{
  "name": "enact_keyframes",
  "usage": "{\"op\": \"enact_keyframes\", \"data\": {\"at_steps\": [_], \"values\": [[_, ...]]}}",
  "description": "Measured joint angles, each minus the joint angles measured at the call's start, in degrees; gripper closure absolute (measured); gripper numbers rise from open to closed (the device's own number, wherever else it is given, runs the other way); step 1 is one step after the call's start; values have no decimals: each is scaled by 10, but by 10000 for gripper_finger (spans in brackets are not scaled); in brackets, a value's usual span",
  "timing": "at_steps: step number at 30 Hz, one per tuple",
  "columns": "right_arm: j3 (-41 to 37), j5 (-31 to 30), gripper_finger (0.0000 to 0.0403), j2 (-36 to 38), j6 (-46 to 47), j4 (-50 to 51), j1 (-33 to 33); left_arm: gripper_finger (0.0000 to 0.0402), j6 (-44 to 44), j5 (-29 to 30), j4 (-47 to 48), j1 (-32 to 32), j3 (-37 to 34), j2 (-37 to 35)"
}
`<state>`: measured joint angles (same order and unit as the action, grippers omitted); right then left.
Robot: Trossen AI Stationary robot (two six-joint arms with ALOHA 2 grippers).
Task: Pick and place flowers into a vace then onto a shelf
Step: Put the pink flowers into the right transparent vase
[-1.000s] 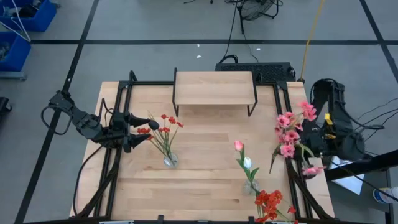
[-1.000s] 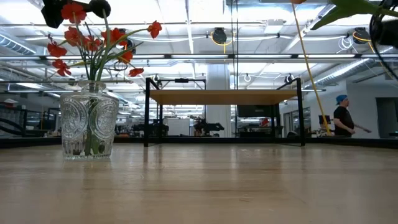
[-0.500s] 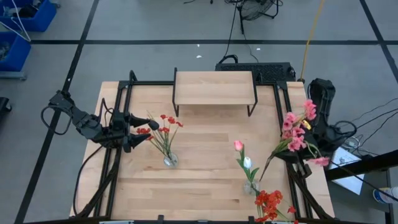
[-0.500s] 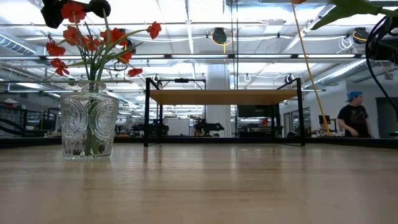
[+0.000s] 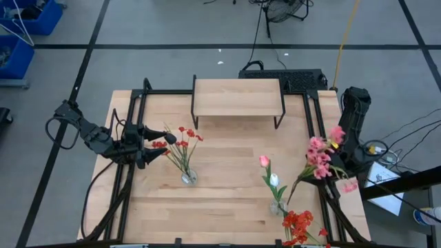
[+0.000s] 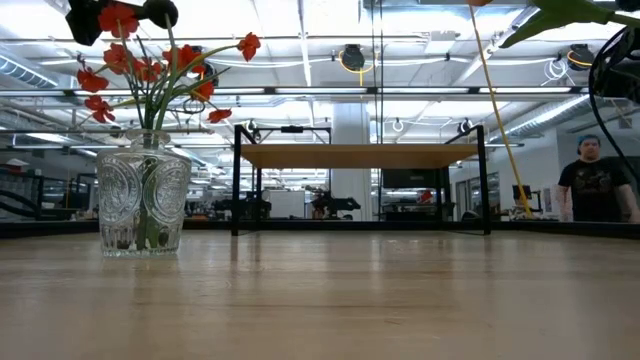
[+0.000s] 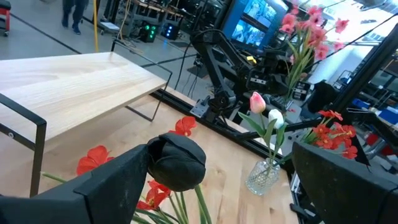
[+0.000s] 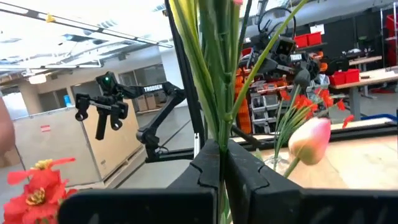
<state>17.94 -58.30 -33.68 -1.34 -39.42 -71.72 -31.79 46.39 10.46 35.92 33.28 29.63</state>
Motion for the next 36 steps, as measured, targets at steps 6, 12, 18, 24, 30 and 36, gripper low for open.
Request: {"op": "enact_keyframes", "data": {"at_steps": [6, 12, 18, 24, 30, 36], "values": [[-27, 0, 403, 1, 13, -22, 3, 2, 0, 0, 0, 0, 0, 0], [-49, 1, 403, 1, 11, -52, 23, 2, 0, 0, 0, 0, 0, 0], [-60, 18, 403, 1, 20, -62, 40, 2, 0, 0, 0, 0, 0, 0], [-60, 46, 403, -5, 33, -57, 63, 2, 0, 0, 0, 0, 0, 0], [-60, 69, 403, -26, 53, -50, 85, 2, 0, 0, 0, 0, 0, 0], [-60, 76, 403, -47, 84, -19, 99, 2, 0, 0, 0, 0, 0, 0]]}}
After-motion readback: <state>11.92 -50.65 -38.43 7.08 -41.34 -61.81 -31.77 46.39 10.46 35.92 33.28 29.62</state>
